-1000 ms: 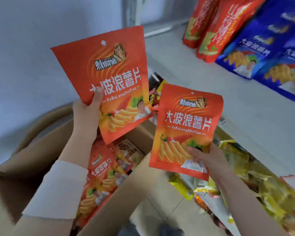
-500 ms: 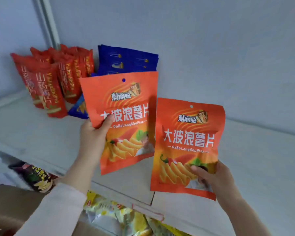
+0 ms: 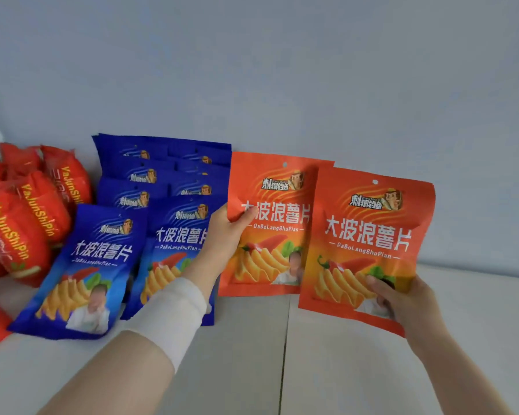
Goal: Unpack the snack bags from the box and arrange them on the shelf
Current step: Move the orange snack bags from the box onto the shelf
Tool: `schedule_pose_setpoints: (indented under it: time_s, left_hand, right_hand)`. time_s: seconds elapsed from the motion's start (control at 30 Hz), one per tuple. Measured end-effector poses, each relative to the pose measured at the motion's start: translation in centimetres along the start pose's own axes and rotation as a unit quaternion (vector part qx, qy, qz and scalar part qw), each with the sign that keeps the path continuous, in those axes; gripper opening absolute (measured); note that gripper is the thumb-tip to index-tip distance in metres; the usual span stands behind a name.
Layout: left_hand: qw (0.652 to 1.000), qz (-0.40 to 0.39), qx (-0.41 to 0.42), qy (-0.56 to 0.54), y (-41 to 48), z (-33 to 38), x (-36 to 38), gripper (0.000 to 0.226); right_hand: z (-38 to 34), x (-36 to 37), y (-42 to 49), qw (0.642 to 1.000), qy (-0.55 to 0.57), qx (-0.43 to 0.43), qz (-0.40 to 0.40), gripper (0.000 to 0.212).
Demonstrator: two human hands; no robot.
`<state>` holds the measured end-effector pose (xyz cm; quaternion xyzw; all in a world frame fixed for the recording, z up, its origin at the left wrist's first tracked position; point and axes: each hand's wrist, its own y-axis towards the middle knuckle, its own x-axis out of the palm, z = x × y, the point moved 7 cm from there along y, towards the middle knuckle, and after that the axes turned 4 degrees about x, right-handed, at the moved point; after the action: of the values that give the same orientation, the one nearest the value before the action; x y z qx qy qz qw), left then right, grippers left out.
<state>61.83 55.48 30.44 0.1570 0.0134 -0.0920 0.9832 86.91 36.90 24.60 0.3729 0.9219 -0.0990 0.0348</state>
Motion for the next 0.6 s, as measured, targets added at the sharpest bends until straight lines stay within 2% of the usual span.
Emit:
schedule_pose_setpoints:
  time_s: [0.13, 0.27, 0.43, 0.6]
  left_hand:
    - [0.999, -0.032, -0.023, -0.007, 5.9, -2.2, 2.1, 0.016]
    - [0.999, -0.026, -0.020, 0.029, 8.3, -4.1, 3.2, 0.014]
    - [0.993, 0.041, 0.012, 0.109, 9.9, -4.7, 3.4, 0.027]
    - [0.979, 0.124, 0.003, 0.163, 10.1, -4.6, 3.8, 0.035]
  right_hand:
    - [-1.0, 1.7, 5.4, 1.000, 0.015, -0.006, 0.020, 0.030]
    - [-0.5, 3.6, 9.1, 1.000, -0.002, -0.008, 0.012, 0.029]
    - [0.3, 5.0, 11.6, 1.000, 0.004, -0.006, 0.007, 0.027]
    - [0.6, 5.3, 12.1, 0.999, 0.015, -0.024, 0.023, 0.029]
